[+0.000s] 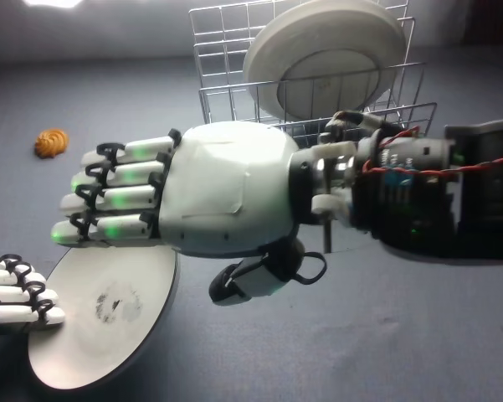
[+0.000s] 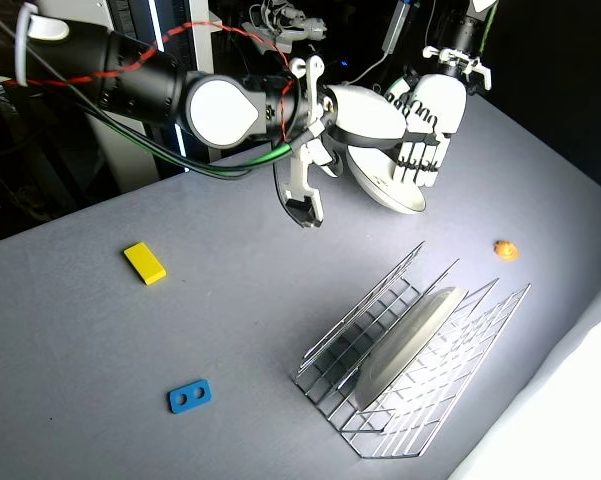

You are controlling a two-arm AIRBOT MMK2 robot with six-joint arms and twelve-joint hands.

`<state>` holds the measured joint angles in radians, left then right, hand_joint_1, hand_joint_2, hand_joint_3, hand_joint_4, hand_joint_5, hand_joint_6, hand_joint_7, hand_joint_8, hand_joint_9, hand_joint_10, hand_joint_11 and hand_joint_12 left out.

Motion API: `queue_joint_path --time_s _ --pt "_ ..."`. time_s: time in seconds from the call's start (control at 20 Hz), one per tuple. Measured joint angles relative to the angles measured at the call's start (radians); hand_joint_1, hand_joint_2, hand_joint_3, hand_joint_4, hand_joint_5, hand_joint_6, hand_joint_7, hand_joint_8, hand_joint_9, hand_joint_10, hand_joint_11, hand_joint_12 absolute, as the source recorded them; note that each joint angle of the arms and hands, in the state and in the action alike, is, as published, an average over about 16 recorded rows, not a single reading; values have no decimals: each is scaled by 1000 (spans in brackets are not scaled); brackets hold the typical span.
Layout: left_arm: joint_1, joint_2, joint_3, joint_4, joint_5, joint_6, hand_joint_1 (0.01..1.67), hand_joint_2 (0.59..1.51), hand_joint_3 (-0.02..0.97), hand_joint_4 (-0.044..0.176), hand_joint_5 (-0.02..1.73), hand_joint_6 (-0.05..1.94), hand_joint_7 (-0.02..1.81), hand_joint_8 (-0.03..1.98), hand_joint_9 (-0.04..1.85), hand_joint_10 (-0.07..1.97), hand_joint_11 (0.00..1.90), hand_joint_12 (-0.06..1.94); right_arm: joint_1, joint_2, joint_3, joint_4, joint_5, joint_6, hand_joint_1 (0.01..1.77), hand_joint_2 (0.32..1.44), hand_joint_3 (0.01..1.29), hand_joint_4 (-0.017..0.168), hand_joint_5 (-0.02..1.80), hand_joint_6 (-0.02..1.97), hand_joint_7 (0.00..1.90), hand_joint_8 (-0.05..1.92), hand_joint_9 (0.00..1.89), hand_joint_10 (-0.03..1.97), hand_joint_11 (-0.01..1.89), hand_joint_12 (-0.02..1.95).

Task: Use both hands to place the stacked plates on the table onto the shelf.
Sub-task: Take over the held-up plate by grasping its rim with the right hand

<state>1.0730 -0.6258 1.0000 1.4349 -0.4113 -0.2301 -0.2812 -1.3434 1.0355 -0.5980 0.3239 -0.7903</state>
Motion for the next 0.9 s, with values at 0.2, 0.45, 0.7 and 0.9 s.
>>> queue_joint_path --time_s 0.2,0.45,0.7,0.9 --pt "3 1 2 0 -3 0 22 1074 19 -3 35 -5 -11 -14 -12 -24 15 -5 -22 -51 37 29 -22 -44 1146 936 15 2 21 19 11 13 18 13 23 44" --pt "4 1 4 0 -5 0 22 1072 19 -3 34 -3 -11 -14 -13 -24 15 -5 -42 -110 83 54 -36 -91 1166 948 15 2 21 20 11 13 19 13 34 26" --pt "4 1 5 0 -8 0 22 1072 20 -3 32 0 -11 -14 -13 -24 15 -5 -57 -161 121 57 -41 -121 1192 942 15 2 40 20 30 12 34 13 33 213" --pt "4 1 7 -1 -11 0 22 1076 20 -3 32 0 -11 -14 -13 -24 15 -5 -70 -201 152 57 -42 -144 1196 936 15 2 85 20 87 13 87 13 33 434"
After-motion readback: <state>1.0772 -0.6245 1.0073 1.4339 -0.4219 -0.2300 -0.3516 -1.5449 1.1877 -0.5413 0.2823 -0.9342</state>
